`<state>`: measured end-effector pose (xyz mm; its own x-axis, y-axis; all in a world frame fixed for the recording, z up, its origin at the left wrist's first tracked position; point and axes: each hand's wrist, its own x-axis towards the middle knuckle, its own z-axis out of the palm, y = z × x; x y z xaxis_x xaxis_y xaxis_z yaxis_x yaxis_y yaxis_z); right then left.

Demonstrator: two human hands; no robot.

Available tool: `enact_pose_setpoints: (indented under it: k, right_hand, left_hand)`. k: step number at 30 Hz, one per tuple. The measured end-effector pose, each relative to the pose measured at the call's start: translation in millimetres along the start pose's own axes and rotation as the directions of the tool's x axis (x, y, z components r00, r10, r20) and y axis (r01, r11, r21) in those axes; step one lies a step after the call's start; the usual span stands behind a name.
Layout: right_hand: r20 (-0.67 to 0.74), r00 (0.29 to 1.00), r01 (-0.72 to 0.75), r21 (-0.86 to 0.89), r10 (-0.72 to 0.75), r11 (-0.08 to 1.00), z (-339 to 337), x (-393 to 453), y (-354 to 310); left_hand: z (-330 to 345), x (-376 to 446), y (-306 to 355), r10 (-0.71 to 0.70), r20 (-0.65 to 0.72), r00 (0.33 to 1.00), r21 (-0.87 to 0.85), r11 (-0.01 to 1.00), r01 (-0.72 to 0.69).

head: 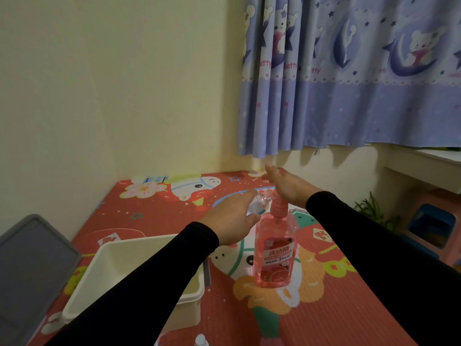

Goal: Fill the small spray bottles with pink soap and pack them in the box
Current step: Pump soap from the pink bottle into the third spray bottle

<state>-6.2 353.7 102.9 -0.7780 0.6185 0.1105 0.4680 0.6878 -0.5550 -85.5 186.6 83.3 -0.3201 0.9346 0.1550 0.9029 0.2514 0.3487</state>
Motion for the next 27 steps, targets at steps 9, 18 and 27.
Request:
enact_pose_setpoints:
  k: [9,18,27]
  right_hand:
    - [-0.004,1.000,-0.007,0.007,0.007,1.000,-3.6,-2.6,-4.3]
    - [-0.001,1.000,0.001,-0.028,-0.001,1.000,1.0,-2.2,-2.4]
    - [-0.057,0.998,0.007,-0.052,-0.010,0.999,-7.2,-6.5,-11.2]
  left_hand:
    - [-2.2,-1.8,-0.9,0.010,-0.003,1.000,-0.009,1.000,-0.010]
    - [2.4,-1.1,-1.9,0.011,-0.001,1.000,-0.004,1.000,-0.011]
    - [2.2,0.7,-7.4,0.012,-0.049,0.999,-0.108,0.994,-0.017]
